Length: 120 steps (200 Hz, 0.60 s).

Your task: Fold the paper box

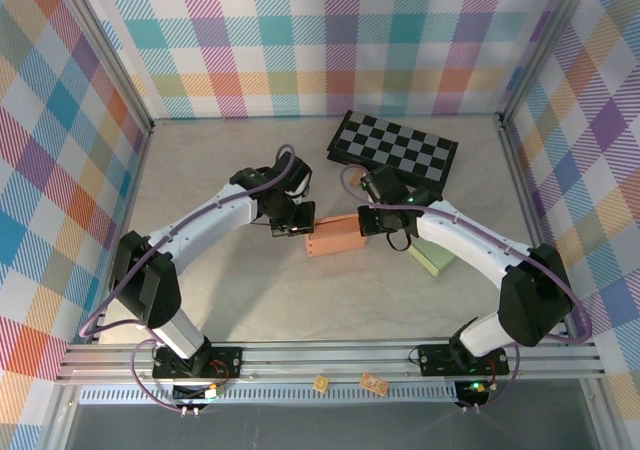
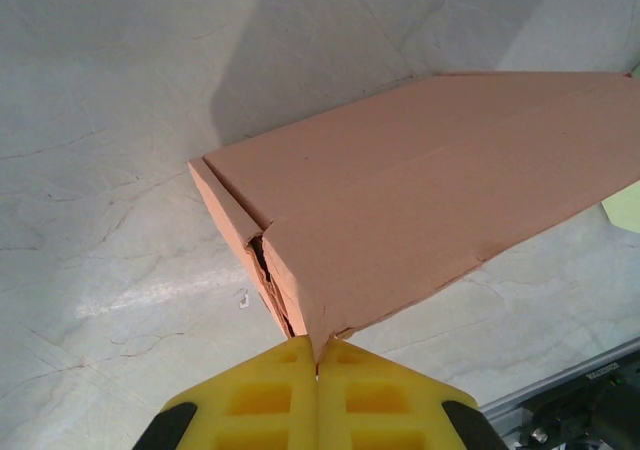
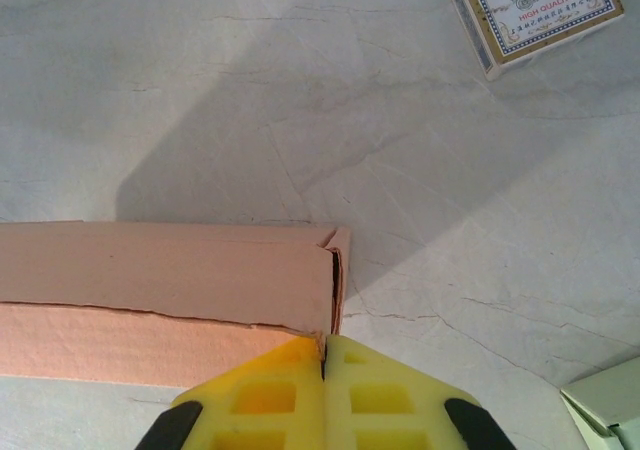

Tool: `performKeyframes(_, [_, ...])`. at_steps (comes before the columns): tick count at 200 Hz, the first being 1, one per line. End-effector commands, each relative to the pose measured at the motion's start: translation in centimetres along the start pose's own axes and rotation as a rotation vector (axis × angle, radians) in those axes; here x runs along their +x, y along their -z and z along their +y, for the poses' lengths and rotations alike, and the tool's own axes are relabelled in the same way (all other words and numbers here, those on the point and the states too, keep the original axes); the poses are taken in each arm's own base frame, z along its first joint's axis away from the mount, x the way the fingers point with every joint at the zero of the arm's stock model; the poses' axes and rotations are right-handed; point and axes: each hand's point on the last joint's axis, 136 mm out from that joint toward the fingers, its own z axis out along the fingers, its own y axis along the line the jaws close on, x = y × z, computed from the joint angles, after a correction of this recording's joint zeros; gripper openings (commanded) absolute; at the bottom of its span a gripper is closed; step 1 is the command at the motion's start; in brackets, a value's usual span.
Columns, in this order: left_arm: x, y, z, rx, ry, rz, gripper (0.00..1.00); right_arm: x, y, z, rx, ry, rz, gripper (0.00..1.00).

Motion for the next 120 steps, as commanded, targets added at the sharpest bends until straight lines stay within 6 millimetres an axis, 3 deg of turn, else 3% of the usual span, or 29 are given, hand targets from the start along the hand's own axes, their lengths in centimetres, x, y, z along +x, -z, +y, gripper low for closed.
performKeyframes(1, [0.6,-0.2,-0.8,0.044,0.003,0.045,0.03,1.5,-0.5,0.1,0.006,0.002,0.072,0.00])
performKeyframes(120, [2.5,-2.2,1.5,-0.007,-0.024,0.068,0.04,2.8,-1.1,-0.2,0.001,0.017,0.080,0.00])
